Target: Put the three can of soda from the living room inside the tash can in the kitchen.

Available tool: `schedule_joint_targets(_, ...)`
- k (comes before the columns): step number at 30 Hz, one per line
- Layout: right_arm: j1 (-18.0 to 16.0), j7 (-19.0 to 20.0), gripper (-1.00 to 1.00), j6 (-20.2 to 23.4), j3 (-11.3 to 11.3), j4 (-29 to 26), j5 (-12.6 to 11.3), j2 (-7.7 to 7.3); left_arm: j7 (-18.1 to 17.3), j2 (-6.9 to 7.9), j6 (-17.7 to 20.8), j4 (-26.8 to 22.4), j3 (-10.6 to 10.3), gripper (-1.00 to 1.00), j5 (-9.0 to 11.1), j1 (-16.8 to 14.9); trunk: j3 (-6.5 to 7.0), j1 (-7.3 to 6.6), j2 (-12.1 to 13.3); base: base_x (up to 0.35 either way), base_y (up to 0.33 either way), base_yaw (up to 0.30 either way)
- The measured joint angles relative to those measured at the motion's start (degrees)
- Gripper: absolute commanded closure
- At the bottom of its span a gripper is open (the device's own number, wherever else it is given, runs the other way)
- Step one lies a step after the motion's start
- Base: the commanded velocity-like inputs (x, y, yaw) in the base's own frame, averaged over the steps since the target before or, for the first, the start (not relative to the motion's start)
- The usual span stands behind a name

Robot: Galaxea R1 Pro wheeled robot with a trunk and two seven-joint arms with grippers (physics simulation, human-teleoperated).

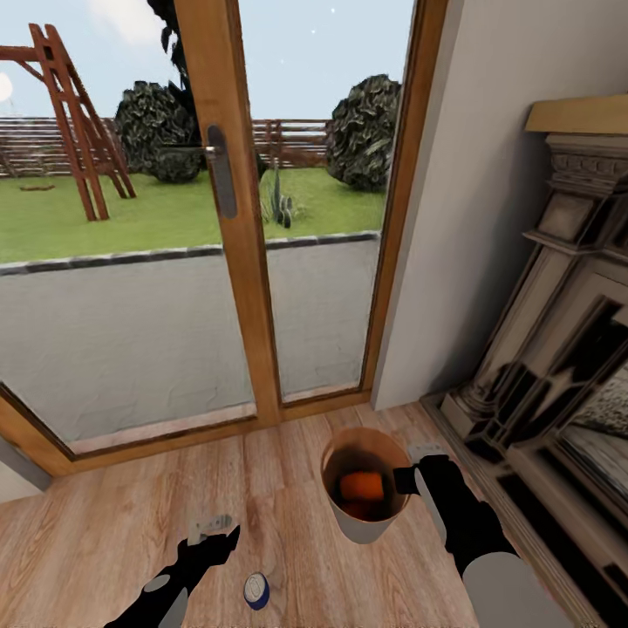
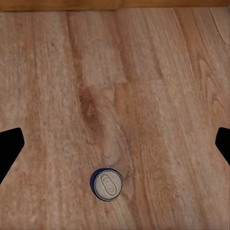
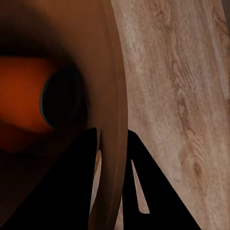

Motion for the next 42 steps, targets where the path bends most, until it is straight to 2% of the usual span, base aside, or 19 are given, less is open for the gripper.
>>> schedule_joint_targets(13,-0.1,0.0,1.00,0.1,-0.2,-0.3,0.1,-0.19,0.0,0.00,0.0,0.0,0.0,-1.00,0.0,0.0,-3.52,2.86,-5.2,0.000,0.000,0.000)
schedule_joint_targets(19,-0.1,0.0,1.00,0.4,-0.3,-2.8,0.3,-1.60,0.0,0.00,0.0,0.0,-0.2,-1.00,0.0,0.0,-5.14,4.17,-7.6,0.000,0.000,0.000)
schedule_joint_targets(21,-0.1,-0.1,1.00,0.5,-0.3,-2.9,0.7,-1.69,0.0,0.00,0.0,0.0,-0.2,-1.00,0.0,0.0,-5.70,4.62,-8.4,0.000,0.000,0.000)
schedule_joint_targets(24,-0.1,0.0,1.00,0.4,-0.2,-3.0,-0.3,-1.74,0.0,0.00,0.0,0.0,-0.2,-1.00,0.0,0.0,-6.51,5.27,-9.6,0.000,0.000,0.000)
schedule_joint_targets(31,-0.1,0.0,1.00,0.4,-0.2,-3.1,-0.1,-1.75,0.0,0.00,0.0,0.0,-0.2,-1.00,0.0,0.0,-6.97,5.27,-9.6,0.024,0.000,0.000)
schedule_joint_targets(42,-0.1,0.0,1.00,0.4,-0.2,-3.2,0.0,-1.76,0.0,0.00,0.0,0.0,-0.2,-1.00,0.0,0.0,-7.04,5.27,-9.6,0.221,0.000,0.000)
